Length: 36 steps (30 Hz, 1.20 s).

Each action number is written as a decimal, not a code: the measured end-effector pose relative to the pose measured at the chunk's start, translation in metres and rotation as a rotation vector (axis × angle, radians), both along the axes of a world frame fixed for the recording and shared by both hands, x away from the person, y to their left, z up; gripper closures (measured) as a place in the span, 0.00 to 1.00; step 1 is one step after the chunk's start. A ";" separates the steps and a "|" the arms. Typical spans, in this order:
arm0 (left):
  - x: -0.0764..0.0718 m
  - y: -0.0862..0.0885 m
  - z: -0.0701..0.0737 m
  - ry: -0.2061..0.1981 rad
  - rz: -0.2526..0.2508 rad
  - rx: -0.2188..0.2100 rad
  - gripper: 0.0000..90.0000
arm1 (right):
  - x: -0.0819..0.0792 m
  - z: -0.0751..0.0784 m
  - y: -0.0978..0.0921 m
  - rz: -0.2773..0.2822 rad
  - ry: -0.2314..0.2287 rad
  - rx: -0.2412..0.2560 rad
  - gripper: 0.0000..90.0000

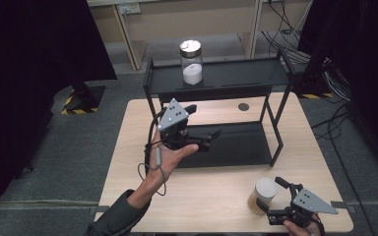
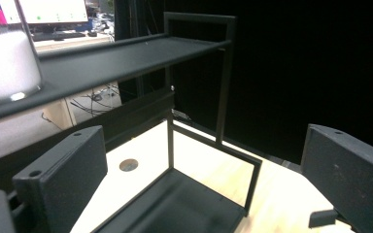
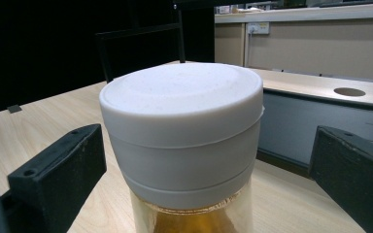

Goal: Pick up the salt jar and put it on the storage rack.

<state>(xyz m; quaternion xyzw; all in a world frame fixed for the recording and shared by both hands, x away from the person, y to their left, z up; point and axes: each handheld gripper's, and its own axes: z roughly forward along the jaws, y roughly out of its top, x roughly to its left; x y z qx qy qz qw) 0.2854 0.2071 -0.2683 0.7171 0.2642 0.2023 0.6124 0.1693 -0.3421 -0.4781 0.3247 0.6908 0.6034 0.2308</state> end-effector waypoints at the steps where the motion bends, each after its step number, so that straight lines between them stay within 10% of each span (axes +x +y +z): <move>1: -0.001 0.001 -0.003 0.000 -0.002 -0.004 0.02 | 0.000 0.000 0.000 0.000 0.002 0.000 0.00; 36: -0.019 0.009 -0.104 0.013 -0.027 -0.007 0.02 | 0.000 0.000 0.000 0.001 0.000 0.001 0.00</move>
